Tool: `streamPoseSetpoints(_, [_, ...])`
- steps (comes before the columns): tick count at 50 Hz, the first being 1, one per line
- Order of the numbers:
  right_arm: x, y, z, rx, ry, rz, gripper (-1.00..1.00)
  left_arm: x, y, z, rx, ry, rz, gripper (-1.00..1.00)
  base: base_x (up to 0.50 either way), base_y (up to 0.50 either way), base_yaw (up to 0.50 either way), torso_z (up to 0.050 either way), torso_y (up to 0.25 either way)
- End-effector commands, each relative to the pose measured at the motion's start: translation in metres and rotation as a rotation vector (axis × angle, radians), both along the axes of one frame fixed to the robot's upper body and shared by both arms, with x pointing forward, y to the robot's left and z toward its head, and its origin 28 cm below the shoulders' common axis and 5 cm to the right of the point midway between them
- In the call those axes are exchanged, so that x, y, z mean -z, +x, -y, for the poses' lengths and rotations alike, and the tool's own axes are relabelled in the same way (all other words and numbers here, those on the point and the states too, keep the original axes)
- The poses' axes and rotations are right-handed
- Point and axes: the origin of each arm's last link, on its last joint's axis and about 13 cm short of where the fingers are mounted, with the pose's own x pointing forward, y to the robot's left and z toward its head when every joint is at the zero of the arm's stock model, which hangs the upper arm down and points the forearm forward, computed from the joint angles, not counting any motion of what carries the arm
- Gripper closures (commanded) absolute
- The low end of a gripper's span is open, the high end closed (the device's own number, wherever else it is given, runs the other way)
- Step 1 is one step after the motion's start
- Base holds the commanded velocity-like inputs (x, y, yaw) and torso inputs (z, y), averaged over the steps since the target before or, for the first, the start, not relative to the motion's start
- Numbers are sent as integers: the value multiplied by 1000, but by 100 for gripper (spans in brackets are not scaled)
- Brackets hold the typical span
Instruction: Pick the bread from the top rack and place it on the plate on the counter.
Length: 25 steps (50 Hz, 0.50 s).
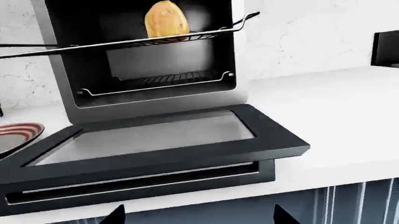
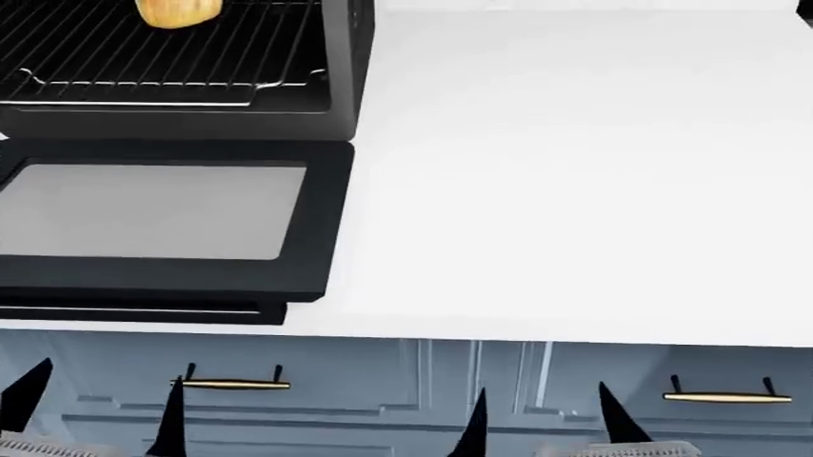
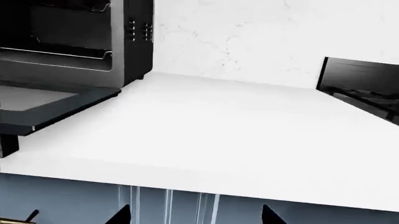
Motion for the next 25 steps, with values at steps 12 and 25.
streamPoseSetpoints(12, [-61,-13,10,-7,4,105,-100,-49,-14,-4,6,65,41,-100,0,467,0,42,128])
streamPoseSetpoints(25, [-61,-13,9,-11,1,109,-100,-47,-14,-5,0,66,34,-100,0,500,0,42,127])
